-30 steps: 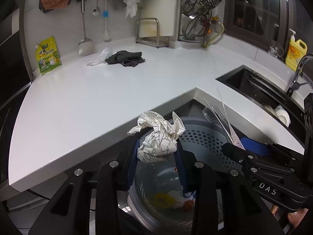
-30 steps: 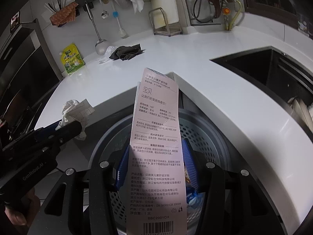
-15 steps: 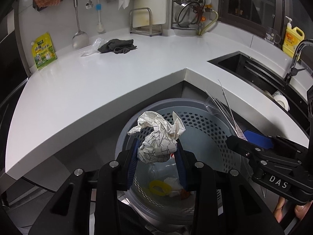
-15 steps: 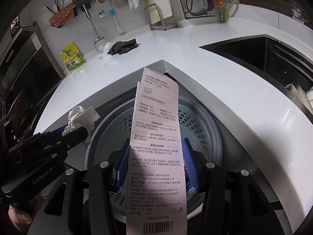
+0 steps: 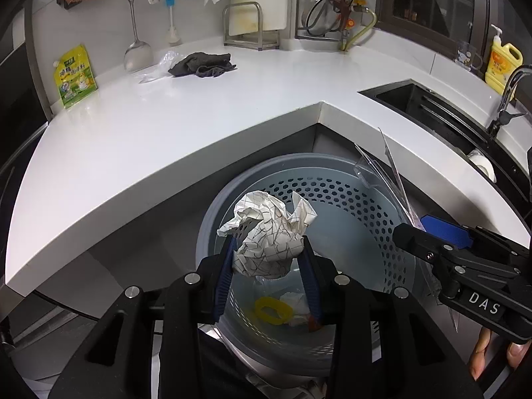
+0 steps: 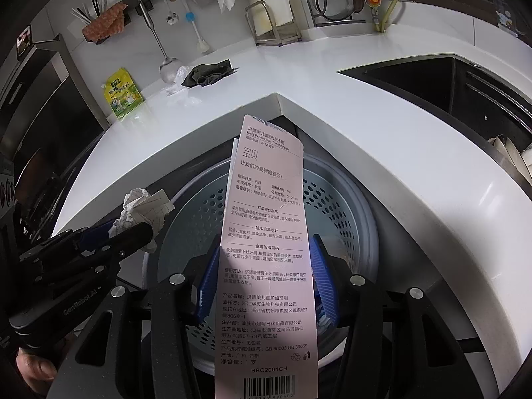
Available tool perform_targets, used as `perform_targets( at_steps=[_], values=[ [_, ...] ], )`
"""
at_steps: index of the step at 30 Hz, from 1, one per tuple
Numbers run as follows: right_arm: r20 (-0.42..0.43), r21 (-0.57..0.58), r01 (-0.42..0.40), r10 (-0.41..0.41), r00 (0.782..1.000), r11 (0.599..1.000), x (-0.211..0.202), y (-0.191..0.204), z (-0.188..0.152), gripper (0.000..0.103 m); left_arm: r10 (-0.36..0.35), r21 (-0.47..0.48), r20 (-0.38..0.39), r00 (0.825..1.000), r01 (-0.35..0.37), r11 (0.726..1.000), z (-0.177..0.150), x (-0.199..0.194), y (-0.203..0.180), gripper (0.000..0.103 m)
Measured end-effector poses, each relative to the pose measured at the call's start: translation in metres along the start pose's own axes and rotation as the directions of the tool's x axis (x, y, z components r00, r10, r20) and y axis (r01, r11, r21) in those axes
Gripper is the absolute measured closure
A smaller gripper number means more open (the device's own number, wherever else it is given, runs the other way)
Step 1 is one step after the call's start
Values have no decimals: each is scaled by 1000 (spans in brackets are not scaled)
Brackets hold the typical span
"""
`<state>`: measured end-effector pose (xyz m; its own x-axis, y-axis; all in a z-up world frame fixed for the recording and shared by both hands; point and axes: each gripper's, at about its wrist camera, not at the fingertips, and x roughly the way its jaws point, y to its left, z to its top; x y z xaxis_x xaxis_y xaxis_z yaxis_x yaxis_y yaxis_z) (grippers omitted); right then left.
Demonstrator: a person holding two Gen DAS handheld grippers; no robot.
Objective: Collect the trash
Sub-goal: 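Open both tools to drop the paper and receipt into the bin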
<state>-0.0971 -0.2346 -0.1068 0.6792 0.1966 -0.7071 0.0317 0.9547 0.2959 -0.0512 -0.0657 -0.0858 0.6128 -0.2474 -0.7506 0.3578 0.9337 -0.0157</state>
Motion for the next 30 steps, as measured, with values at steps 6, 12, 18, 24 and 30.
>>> perform_targets(
  at_steps=[6, 12, 18, 24, 30],
  values=[
    [6, 8, 2, -2, 1000, 1000, -1, -1, -1, 53, 3, 0, 2, 1000, -3, 1000, -1, -1, 1, 59],
    [19, 9, 15, -15, 1000, 1000, -4, -2, -1, 43, 9, -4, 23, 1000, -9, 1000, -2, -7, 1, 43],
    [37, 17, 21, -22, 999, 1000, -7, -5, 0, 39, 20, -13, 34, 999, -20, 1000, -1, -10, 7, 36],
    [38, 31, 18, -19, 999, 999, -6, -8, 0, 38, 23, -23, 39, 999, -22, 999, -1, -12, 11, 35],
    [28, 38, 19, -20, 999, 999, -3, -9, 2, 38, 23, -48, 43, 999, -21, 999, -1, -14, 21, 34]
  ],
)
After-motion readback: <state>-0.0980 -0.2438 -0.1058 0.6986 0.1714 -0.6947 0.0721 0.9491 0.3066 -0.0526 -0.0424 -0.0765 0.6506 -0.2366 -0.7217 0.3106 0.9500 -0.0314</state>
